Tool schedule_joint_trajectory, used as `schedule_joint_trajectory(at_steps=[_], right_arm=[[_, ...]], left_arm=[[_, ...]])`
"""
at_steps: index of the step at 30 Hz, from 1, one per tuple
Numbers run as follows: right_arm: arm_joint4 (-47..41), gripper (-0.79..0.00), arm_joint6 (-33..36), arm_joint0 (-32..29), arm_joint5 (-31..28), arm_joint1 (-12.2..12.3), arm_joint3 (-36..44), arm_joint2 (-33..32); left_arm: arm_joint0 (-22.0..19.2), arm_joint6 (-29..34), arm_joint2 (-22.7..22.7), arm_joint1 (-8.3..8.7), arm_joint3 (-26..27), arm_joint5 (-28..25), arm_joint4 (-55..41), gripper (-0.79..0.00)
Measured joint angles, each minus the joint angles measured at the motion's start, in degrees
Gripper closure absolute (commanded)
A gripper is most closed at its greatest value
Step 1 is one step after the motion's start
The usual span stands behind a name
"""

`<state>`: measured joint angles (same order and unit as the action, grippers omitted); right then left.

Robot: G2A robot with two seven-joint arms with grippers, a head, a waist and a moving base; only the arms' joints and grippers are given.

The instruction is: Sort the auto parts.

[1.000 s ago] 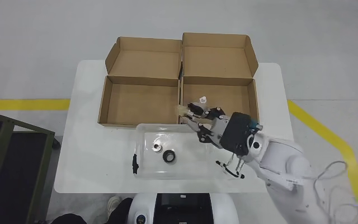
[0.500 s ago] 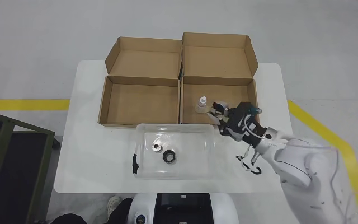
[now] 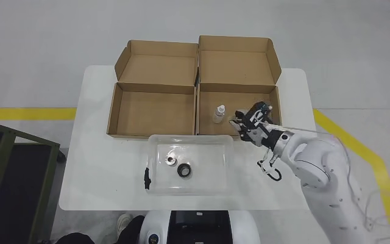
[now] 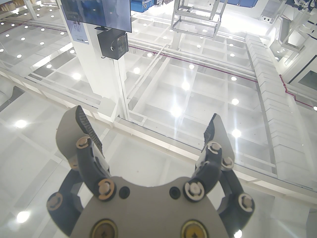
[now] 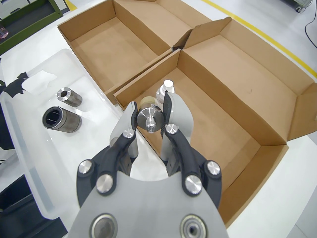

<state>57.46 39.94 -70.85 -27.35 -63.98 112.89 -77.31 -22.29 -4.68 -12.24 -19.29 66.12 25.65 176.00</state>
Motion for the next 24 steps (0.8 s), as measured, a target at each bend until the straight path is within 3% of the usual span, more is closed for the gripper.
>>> schedule_joint_trajectory(at_steps=[13,24], right_arm=[[1.1,0.000,7.4,9.0,2.9,-0.4,-10.7,5.0],[2.0,0.000,9.3,15.5,5.6,-1.6,-20.5,11.5]], left_arm=[[0.0,0.0,0.0,0.00,0.0,0.0,0.0,-0.785],[0.0,0.0,0.0,0.00,0.0,0.0,0.0,-0.785]])
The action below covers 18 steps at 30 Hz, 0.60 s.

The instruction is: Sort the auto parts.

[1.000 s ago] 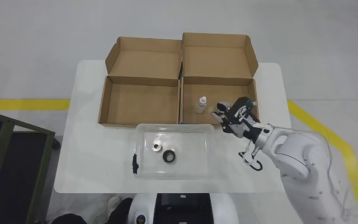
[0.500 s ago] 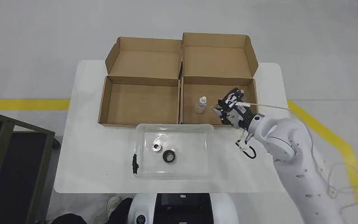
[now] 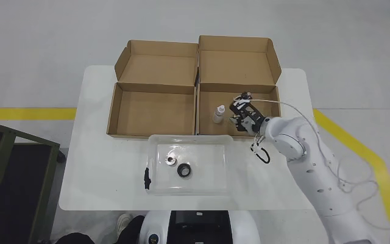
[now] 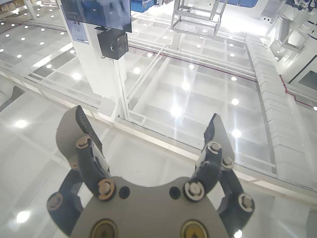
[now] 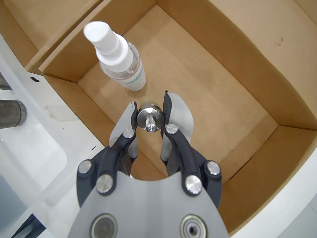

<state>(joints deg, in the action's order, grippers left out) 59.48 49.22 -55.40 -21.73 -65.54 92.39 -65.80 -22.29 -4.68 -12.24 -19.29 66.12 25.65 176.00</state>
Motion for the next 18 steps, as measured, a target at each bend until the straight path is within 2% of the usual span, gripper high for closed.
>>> schedule_joint_trajectory(at_steps=[8,9,12,18], right_arm=[[1.4,-0.009,1.1,3.4,0.8,-0.7,-4.7,3.1],[1.5,-0.034,1.3,3.6,1.0,-0.7,-5.0,3.4],[1.7,-0.240,1.6,4.4,1.3,-0.9,-5.8,4.1],[1.9,-0.305,1.5,5.6,1.4,-1.2,-7.4,4.9]], left_arm=[[0.0,0.0,0.0,0.00,0.0,0.0,0.0,-0.785],[0.0,0.0,0.0,0.00,0.0,0.0,0.0,-0.785],[0.0,0.0,0.0,0.00,0.0,0.0,0.0,-0.785],[0.0,0.0,0.0,0.00,0.0,0.0,0.0,-0.785]])
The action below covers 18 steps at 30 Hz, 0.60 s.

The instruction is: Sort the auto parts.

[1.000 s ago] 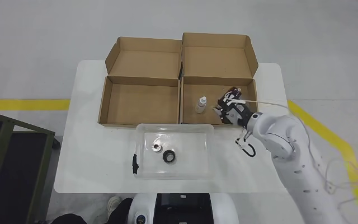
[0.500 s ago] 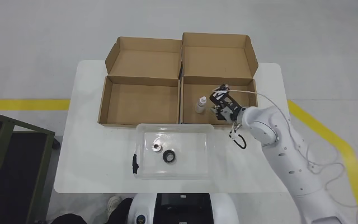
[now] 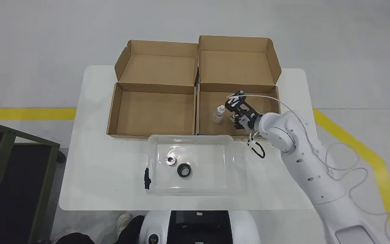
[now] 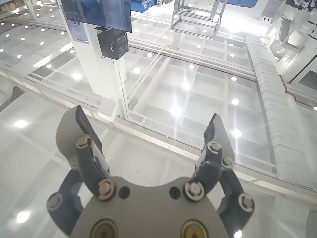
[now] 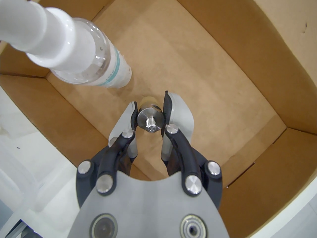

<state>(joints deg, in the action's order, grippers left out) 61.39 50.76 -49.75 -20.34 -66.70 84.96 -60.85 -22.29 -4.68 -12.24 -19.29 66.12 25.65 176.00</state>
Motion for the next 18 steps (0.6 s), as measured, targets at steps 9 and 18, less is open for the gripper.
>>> schedule_joint_trajectory(at_steps=[9,18], right_arm=[[0.5,-0.366,-0.4,-0.4,0.4,0.0,2.0,0.2],[2.4,-0.425,1.9,-6.0,-0.1,1.4,15.7,-4.3]], left_arm=[[0.0,0.0,0.0,0.00,0.0,0.0,0.0,-0.785],[0.0,0.0,0.0,0.00,0.0,0.0,0.0,-0.785]])
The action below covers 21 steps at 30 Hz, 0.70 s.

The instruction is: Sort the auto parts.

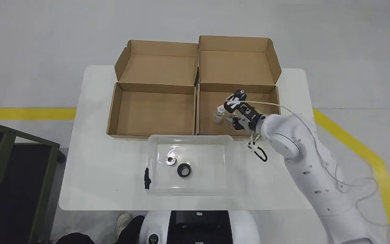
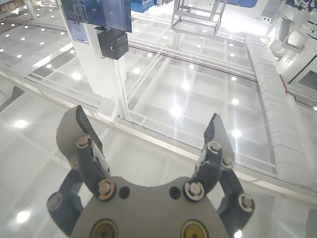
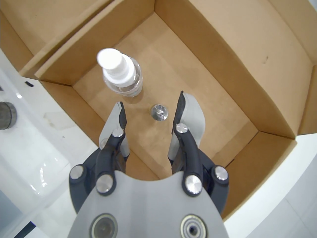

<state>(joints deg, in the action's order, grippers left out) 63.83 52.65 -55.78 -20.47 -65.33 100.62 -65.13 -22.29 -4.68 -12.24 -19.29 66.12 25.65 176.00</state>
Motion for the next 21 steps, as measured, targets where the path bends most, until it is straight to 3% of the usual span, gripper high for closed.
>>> schedule_joint_trajectory(at_steps=[10,21], right_arm=[[-1.2,-0.489,0.3,-9.6,-4.7,1.2,15.7,-1.6],[5.0,-0.529,0.8,-14.0,-7.0,0.7,22.0,10.1]], left_arm=[[0.0,0.0,0.0,0.00,0.0,0.0,0.0,-0.785],[0.0,0.0,0.0,0.00,0.0,0.0,0.0,-0.785]])
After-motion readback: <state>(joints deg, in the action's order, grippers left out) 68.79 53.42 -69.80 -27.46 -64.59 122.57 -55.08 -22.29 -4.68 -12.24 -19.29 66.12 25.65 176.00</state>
